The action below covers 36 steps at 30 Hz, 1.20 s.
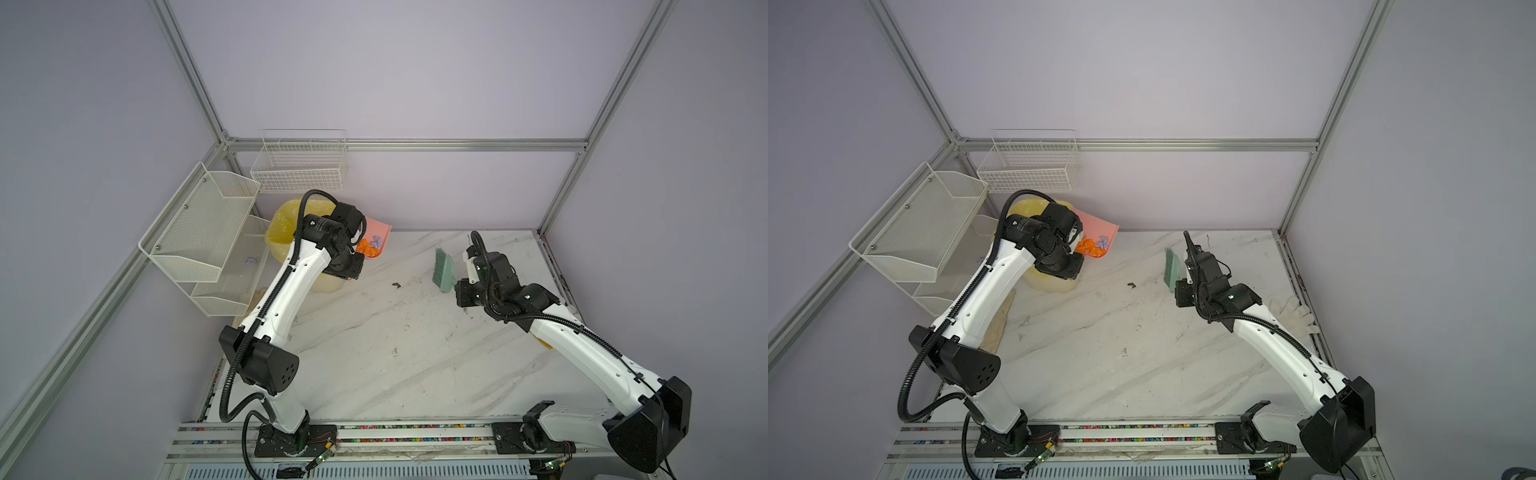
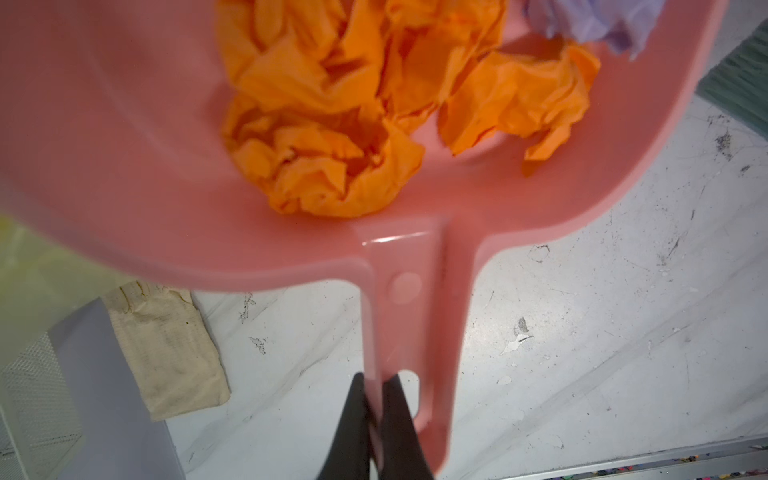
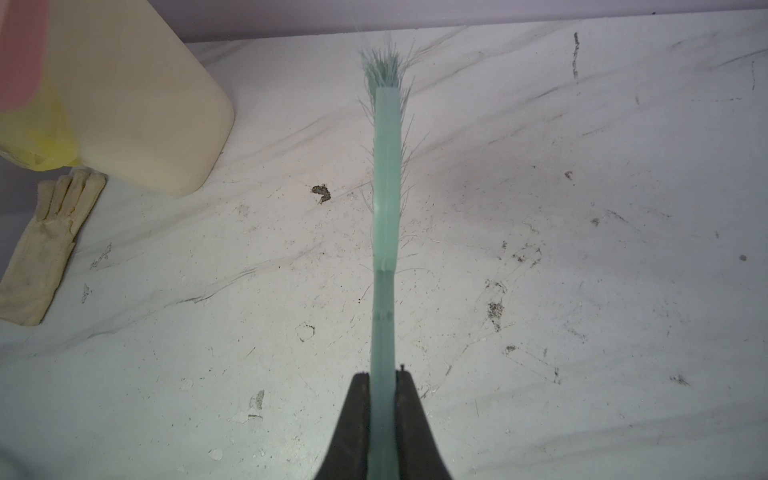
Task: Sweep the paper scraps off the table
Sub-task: 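Lift the loaded pink dustpan toward the yellow bin with the left gripper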
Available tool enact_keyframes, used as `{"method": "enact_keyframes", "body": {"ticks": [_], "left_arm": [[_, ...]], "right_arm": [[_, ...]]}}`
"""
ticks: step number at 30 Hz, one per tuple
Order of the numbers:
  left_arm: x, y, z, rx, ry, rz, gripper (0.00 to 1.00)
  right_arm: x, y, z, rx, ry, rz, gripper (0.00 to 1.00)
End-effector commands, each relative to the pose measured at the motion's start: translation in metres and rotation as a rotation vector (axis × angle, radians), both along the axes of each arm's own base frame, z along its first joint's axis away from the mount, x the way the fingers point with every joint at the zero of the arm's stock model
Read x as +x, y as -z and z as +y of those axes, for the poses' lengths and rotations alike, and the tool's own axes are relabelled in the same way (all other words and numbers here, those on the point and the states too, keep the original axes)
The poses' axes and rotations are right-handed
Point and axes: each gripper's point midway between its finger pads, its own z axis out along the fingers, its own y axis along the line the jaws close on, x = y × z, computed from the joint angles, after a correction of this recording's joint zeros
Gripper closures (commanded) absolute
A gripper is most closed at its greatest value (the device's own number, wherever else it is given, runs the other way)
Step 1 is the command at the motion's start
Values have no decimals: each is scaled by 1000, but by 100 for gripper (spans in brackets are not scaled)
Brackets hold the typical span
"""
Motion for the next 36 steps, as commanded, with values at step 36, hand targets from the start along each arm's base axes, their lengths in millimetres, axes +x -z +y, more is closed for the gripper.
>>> {"method": "enact_keyframes", "body": {"ticks": [36], "left_arm": [[37, -81, 151, 260, -357, -276, 100]], "right_arm": [[-1, 4, 0, 22, 9, 7, 100]]}}
